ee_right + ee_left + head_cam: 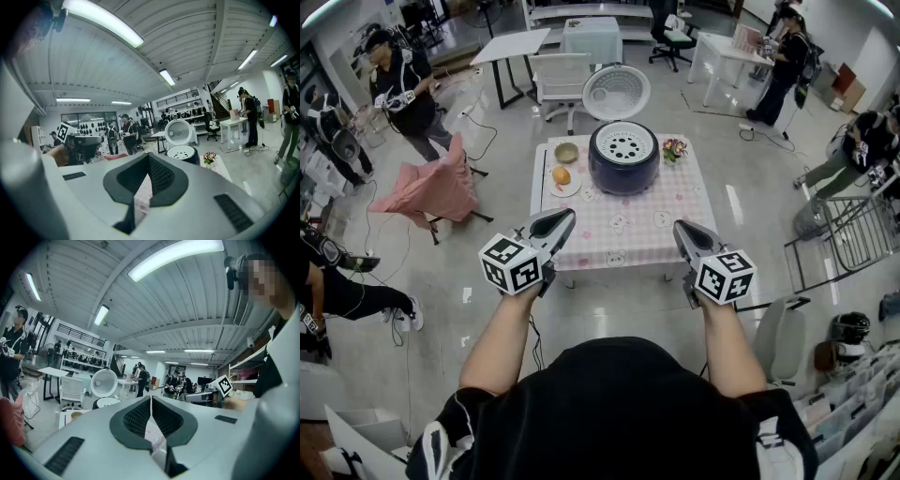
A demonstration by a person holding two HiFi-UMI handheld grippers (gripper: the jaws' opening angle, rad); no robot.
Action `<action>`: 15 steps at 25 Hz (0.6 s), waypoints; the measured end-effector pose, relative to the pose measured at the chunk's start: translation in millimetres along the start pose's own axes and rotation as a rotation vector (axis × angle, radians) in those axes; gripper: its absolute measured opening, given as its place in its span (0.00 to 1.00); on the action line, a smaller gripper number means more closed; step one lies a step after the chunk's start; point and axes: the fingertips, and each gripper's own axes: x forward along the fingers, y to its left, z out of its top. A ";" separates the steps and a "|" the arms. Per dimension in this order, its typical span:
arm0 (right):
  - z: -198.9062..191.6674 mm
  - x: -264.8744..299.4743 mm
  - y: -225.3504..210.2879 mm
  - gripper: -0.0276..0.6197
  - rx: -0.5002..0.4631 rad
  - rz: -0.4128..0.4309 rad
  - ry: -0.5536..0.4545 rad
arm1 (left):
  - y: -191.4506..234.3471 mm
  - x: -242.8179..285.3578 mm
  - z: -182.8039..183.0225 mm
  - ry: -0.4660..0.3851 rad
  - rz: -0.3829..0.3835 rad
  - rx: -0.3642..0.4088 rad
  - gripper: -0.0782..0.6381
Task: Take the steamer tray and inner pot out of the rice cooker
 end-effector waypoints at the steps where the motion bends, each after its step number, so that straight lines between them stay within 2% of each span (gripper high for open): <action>1: 0.8 2.5 2.5 0.05 -0.005 -0.005 -0.001 | 3.9 -1.8 1.0 0.002 -0.001 0.004 0.15; 10: 9.0 11.1 19.2 0.05 -0.007 -0.049 -0.048 | 14.1 -13.2 9.5 0.004 -0.020 0.041 0.15; 15: 15.6 13.6 17.3 0.06 -0.027 -0.104 -0.058 | 19.9 -17.7 7.8 0.000 -0.015 0.047 0.16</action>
